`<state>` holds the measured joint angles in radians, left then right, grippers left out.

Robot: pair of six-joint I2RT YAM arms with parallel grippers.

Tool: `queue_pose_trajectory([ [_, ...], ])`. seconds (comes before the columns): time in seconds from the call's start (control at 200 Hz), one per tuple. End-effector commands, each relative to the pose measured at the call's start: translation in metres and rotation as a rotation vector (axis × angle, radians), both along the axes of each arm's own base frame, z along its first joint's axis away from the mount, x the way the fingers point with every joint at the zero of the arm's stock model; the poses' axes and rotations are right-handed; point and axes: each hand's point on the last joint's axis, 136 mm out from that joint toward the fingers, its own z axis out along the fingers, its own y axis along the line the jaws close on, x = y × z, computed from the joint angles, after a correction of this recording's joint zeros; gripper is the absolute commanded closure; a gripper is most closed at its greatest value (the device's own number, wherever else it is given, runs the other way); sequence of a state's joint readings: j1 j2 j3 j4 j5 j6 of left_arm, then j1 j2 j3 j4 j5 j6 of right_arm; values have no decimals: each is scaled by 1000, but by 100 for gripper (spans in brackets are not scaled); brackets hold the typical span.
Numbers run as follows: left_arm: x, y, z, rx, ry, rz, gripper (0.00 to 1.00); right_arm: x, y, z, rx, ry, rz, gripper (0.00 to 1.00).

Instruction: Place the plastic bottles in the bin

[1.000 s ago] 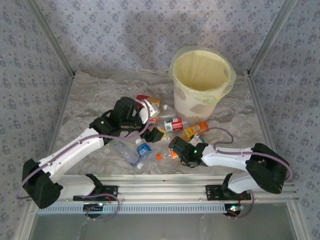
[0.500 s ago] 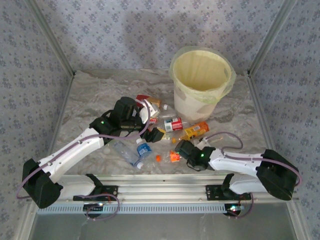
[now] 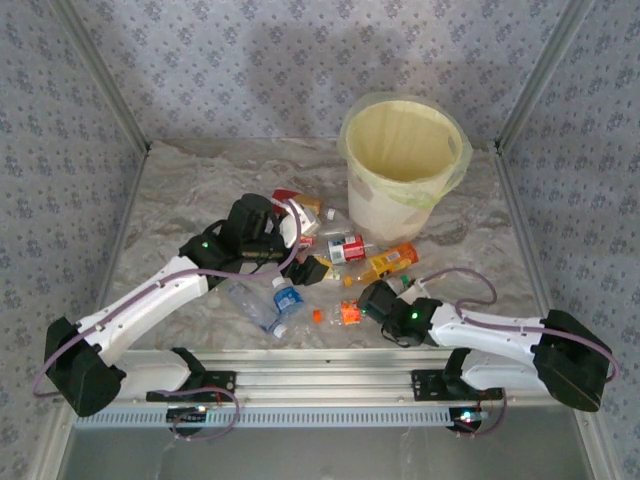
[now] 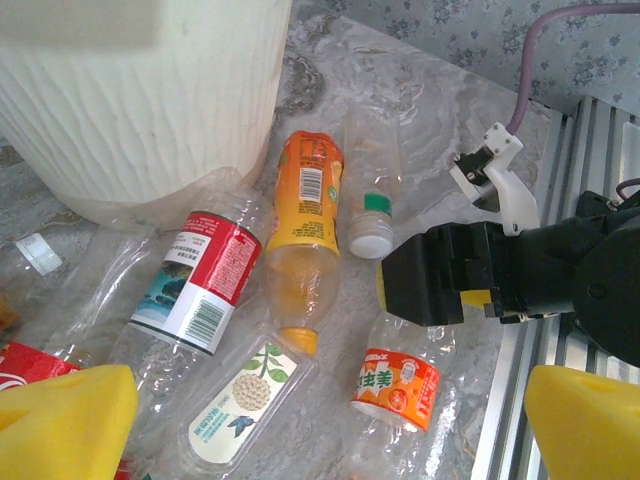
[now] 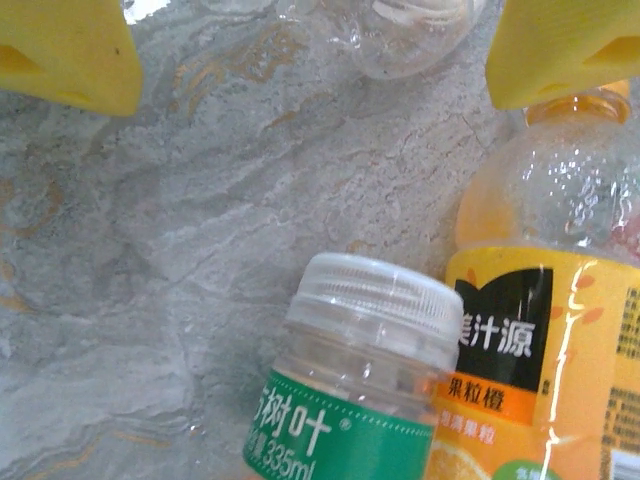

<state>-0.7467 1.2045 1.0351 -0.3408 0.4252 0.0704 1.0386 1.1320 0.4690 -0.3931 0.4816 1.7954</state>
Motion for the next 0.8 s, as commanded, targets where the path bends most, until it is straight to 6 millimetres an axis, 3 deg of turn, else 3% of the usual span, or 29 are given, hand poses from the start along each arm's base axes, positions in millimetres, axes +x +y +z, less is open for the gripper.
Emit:
queue_pose_trajectory([
  [0.0, -4, -5, 9, -18, -5, -32, 0, -3, -1, 5, -25, -9, -19, 5],
  [0.485, -5, -5, 11, -19, -10, -36, 0, 1, 47, 11, 82, -38, -26, 5],
  [0.795, -5, -5, 10, -18, -8, -34, 0, 4, 49, -3, 123, -37, -84, 7],
])
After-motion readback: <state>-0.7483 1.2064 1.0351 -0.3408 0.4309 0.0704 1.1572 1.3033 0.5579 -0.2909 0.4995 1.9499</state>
